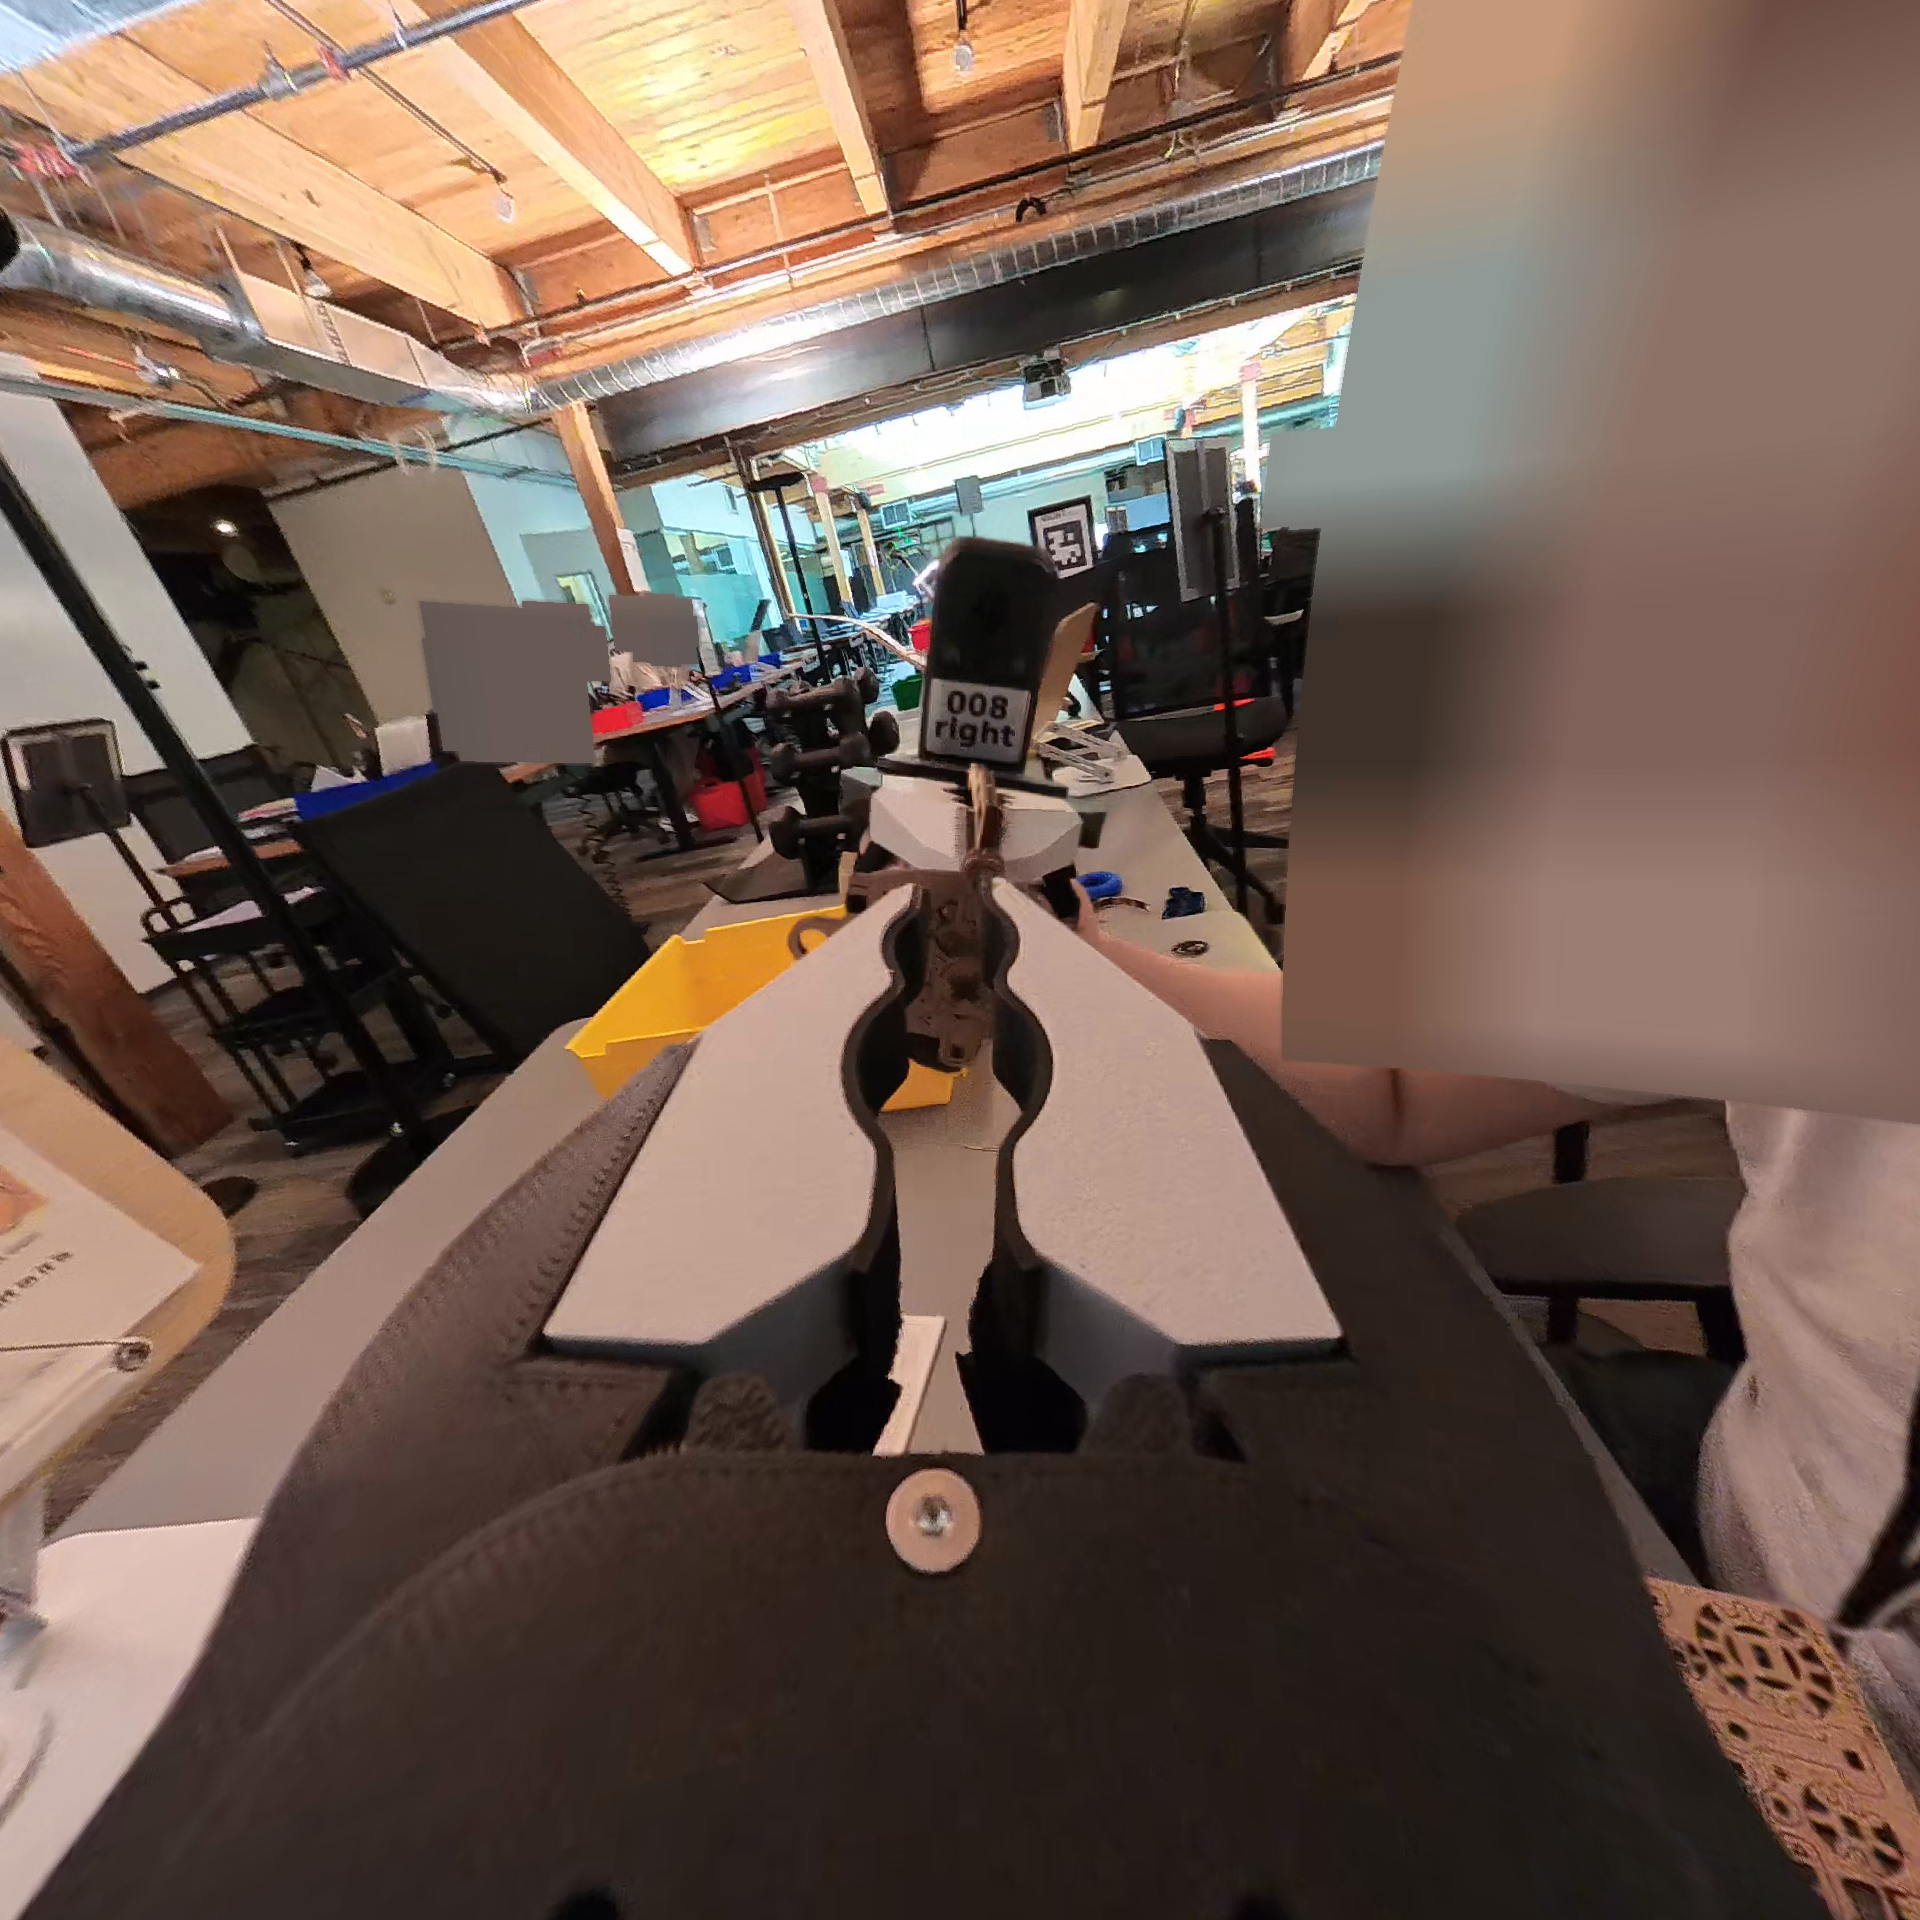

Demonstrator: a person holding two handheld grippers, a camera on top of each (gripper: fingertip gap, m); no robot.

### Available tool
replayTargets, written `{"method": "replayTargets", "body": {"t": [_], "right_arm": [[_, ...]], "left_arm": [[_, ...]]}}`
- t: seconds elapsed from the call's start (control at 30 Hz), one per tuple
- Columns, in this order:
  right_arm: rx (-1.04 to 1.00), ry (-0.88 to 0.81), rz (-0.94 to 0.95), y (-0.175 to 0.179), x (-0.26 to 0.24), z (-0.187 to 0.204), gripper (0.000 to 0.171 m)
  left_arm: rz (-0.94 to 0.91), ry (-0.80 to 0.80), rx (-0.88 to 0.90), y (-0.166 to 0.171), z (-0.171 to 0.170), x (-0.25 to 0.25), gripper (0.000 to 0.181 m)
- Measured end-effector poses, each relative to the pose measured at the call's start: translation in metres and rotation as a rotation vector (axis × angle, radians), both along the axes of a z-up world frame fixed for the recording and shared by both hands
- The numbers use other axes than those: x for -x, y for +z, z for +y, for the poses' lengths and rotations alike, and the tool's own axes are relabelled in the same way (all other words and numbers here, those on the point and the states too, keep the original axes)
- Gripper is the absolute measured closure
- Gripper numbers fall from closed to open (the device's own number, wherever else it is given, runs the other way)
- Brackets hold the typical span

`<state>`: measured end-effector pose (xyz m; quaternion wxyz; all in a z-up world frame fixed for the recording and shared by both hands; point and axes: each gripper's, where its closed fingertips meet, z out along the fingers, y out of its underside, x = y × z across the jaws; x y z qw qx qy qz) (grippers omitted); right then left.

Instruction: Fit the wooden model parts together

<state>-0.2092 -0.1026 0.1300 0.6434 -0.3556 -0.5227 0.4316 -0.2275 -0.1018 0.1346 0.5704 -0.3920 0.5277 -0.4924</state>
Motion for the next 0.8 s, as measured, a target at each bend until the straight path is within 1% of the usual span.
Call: {"method": "replayTargets", "body": {"t": [0.1,0.2,0.37,0.8], "right_arm": [[-0.072,-0.031,0.025,-0.002,-0.004,0.003,0.170],[-0.091,-0.032,0.016,-0.006,-0.003,0.004,0.170],[-0.106,-0.018,-0.023,-0.014,0.004,0.000,0.170],[-0.006,0.060,-0.056,-0.017,0.007,-0.004,0.170]], "left_arm": [[0.038,0.036,-0.058,-0.005,0.001,-0.001,0.174],[0.076,0.062,-0.136,-0.012,-0.001,-0.006,0.173],[0.112,0.079,-0.209,-0.020,-0.006,-0.012,0.174],[0.135,0.056,-0.197,-0.027,-0.006,-0.015,0.175]]}}
